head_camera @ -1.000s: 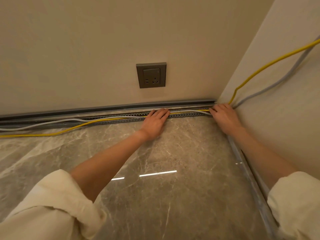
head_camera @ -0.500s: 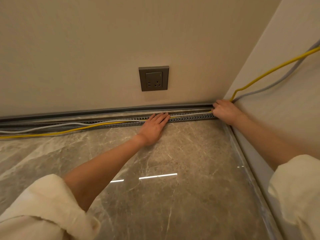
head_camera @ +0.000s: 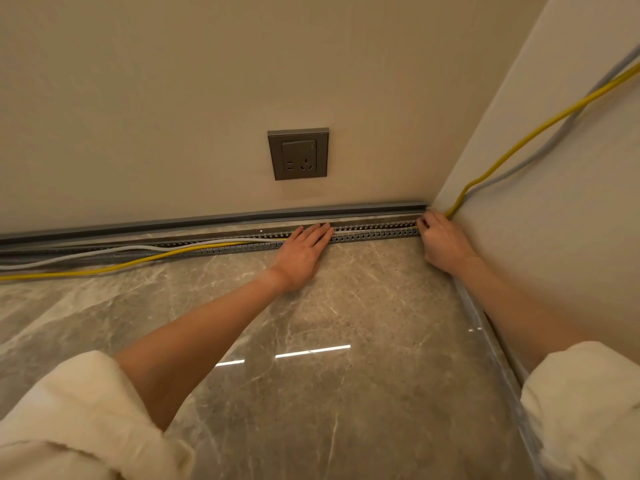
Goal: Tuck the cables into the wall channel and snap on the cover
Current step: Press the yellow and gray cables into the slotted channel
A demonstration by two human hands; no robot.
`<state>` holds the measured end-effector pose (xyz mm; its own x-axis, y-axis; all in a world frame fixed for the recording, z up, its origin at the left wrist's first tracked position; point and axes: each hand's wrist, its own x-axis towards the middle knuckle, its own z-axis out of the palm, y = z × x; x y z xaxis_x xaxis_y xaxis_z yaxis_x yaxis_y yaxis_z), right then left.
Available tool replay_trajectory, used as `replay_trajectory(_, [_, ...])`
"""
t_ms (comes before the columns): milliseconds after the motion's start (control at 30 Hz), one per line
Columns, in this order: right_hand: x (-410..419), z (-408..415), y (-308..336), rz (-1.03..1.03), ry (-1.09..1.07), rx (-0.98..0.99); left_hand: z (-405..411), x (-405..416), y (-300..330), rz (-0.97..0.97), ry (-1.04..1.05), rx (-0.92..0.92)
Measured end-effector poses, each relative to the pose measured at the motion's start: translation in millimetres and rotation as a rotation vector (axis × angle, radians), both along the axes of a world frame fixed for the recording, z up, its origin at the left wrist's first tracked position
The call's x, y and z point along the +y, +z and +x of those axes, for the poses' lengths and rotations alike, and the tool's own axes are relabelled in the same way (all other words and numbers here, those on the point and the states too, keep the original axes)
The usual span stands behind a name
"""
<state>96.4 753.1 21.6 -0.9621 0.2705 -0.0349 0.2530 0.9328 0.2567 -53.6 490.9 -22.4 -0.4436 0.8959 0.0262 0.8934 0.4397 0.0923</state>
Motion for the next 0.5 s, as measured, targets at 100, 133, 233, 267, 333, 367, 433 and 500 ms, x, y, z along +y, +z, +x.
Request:
replay_trajectory(100, [-6, 2, 2, -0.112, -0.050, 0.060, 0, 0, 0, -0.012, 0.004, 0.006])
replay_trajectory(133, [-8, 3, 2, -0.140, -0.062, 0.077, 0, 0, -1, -0.015, 0.005, 0.004])
replay_trajectory(233, [-15, 8, -4, -0.142, -0.083, 0.073, 0, 0, -1, -0.023, 0.001, -0.001])
replay_trajectory(267, [-17, 8, -7, -0.138, -0.094, 0.070, -1, 0, -1, -0.025, -0.002, -0.006])
replay_trajectory(333, [-22, 5, -11, -0.148, -0.125, 0.094, -1, -1, -2, -0.025, -0.007, -0.005])
replay_trajectory(367, [-25, 3, -12, -0.153, -0.145, 0.112, -1, -2, -2, -0.022, -0.009, 0.003])
replay_trajectory(433, [-33, 0, -15, -0.164, -0.184, 0.146, 2, -4, -4, -0.017, -0.009, 0.023])
replay_trajectory(500, [-44, -1, -19, -0.178, -0.228, 0.186, 6, -5, -6, -0.014, 0.006, 0.051])
